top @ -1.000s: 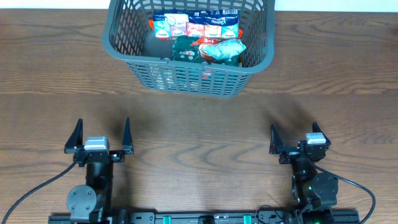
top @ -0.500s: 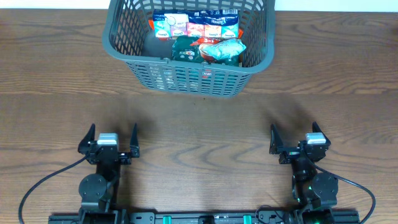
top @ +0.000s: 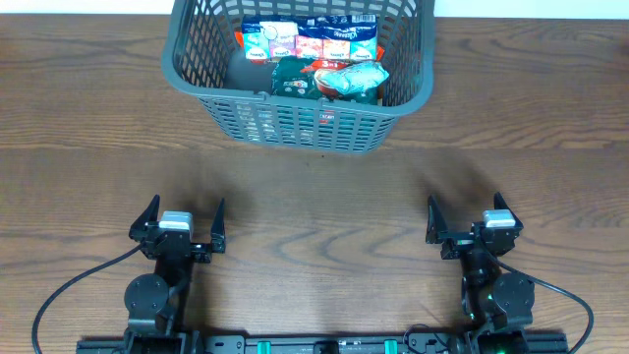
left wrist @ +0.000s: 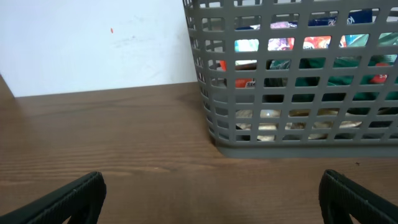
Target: Pack container
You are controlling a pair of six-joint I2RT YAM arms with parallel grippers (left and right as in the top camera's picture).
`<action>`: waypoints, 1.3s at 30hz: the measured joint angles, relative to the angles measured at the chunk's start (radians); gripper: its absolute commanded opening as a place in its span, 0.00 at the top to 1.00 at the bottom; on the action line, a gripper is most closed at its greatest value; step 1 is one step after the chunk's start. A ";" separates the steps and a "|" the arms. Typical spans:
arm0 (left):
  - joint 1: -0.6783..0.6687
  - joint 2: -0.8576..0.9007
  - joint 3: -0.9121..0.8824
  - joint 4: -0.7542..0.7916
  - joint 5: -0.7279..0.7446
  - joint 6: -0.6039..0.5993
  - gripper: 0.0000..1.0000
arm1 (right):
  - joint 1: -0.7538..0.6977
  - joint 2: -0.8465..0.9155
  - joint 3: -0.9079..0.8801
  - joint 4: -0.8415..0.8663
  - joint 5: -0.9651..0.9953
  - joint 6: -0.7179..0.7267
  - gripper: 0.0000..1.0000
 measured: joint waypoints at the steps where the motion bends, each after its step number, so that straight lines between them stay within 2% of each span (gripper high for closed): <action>1: 0.000 0.000 0.000 0.000 0.000 0.000 0.01 | 0.000 0.000 0.000 0.000 0.000 0.000 0.01; 39: 0.000 0.000 0.000 0.000 0.000 0.000 0.01 | 0.000 0.000 0.000 0.000 0.000 0.002 0.01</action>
